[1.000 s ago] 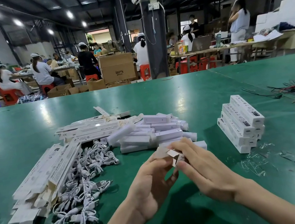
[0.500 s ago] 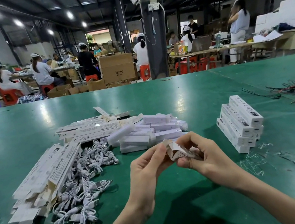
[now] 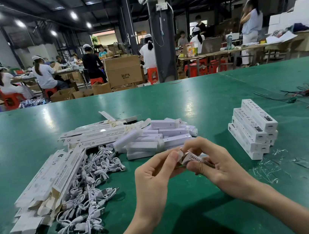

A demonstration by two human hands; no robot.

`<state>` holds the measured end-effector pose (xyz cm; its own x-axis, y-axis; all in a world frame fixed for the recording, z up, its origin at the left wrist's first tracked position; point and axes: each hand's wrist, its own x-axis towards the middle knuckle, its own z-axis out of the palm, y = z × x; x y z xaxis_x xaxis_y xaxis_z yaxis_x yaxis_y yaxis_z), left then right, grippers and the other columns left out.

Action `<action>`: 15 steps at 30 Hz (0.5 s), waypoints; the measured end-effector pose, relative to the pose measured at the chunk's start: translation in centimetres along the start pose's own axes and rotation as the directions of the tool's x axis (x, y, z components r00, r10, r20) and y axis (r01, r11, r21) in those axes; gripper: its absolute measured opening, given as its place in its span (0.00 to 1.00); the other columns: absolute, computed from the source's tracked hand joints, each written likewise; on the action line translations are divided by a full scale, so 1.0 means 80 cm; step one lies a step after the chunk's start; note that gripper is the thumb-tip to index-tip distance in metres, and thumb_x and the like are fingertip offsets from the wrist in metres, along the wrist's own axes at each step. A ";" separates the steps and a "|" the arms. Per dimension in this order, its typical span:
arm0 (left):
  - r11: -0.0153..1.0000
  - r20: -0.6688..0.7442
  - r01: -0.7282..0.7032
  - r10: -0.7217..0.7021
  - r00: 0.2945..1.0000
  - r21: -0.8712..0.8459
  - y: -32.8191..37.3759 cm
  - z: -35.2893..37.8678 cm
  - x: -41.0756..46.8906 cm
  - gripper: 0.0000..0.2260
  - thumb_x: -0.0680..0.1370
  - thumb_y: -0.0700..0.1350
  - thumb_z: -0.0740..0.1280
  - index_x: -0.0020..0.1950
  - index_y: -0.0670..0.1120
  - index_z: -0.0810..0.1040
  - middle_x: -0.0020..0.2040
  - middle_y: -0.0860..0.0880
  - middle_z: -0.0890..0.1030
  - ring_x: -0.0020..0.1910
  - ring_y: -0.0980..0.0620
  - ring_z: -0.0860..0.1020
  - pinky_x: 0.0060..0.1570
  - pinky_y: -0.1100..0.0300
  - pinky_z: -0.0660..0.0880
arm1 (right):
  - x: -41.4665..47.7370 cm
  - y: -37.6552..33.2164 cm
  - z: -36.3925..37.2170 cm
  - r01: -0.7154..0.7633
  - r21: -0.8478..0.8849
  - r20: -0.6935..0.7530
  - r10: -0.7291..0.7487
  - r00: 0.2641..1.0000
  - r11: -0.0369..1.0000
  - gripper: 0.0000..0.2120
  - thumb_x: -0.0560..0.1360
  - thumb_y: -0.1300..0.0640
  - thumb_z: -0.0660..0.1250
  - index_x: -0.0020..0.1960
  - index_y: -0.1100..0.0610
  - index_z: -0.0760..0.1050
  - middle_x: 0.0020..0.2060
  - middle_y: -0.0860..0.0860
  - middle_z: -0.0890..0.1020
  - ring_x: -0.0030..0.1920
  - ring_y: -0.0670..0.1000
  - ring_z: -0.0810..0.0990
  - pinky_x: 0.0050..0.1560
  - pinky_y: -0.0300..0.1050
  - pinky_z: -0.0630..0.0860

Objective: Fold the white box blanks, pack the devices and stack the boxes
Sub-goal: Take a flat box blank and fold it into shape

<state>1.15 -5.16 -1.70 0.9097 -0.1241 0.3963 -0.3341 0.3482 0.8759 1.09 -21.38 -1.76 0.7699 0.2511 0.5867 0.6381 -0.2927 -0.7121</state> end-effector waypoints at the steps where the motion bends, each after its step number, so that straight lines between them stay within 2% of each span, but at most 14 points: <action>1: 1.000 -0.017 -0.024 0.024 1.000 0.016 -0.001 0.000 -0.001 0.08 0.73 0.45 0.69 0.48 0.47 0.86 0.45 0.44 0.86 0.44 0.48 0.85 0.44 0.60 0.80 | 0.000 0.000 0.000 0.000 0.009 -0.007 0.000 1.000 1.000 0.10 0.75 0.55 0.67 0.55 0.46 0.73 0.43 0.45 0.77 0.41 0.47 0.75 0.41 0.46 0.75; 4: 0.997 -0.047 -0.063 0.065 0.997 0.055 -0.003 -0.001 -0.003 0.07 0.73 0.44 0.69 0.47 0.47 0.86 0.43 0.44 0.86 0.43 0.47 0.85 0.43 0.59 0.81 | 0.000 -0.002 0.003 0.000 0.029 -0.021 0.001 1.000 1.000 0.10 0.75 0.52 0.68 0.54 0.43 0.71 0.42 0.50 0.77 0.37 0.45 0.74 0.38 0.51 0.77; 8: 0.992 -0.054 -0.089 0.094 0.994 0.089 -0.006 0.000 -0.004 0.06 0.72 0.45 0.70 0.45 0.48 0.87 0.42 0.45 0.86 0.42 0.47 0.85 0.43 0.61 0.80 | -0.002 0.001 0.006 0.007 0.021 -0.038 -0.006 0.999 1.000 0.12 0.74 0.53 0.68 0.52 0.42 0.68 0.42 0.42 0.76 0.36 0.43 0.73 0.37 0.37 0.72; 12: 0.990 -0.072 -0.112 0.118 0.990 0.087 -0.009 0.001 -0.006 0.06 0.71 0.45 0.71 0.46 0.48 0.87 0.42 0.46 0.86 0.42 0.50 0.85 0.43 0.61 0.80 | -0.004 0.003 0.009 0.000 -0.031 -0.056 -0.002 0.998 1.000 0.11 0.74 0.50 0.68 0.50 0.45 0.67 0.42 0.46 0.76 0.35 0.44 0.71 0.36 0.36 0.69; 15: 0.988 -0.084 -0.125 0.132 0.988 0.090 -0.009 0.003 -0.007 0.06 0.72 0.44 0.71 0.45 0.49 0.87 0.42 0.47 0.86 0.42 0.51 0.85 0.43 0.62 0.80 | -0.005 0.005 0.010 0.009 -0.068 -0.062 -0.014 0.998 0.998 0.11 0.74 0.51 0.68 0.50 0.44 0.66 0.41 0.44 0.76 0.34 0.44 0.71 0.36 0.33 0.67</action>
<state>0.81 -5.56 -2.53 0.8751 0.0018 0.4840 -0.4657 0.2759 0.8409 1.00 -20.87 -2.57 0.7600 0.1973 0.6192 0.6444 -0.3524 -0.6786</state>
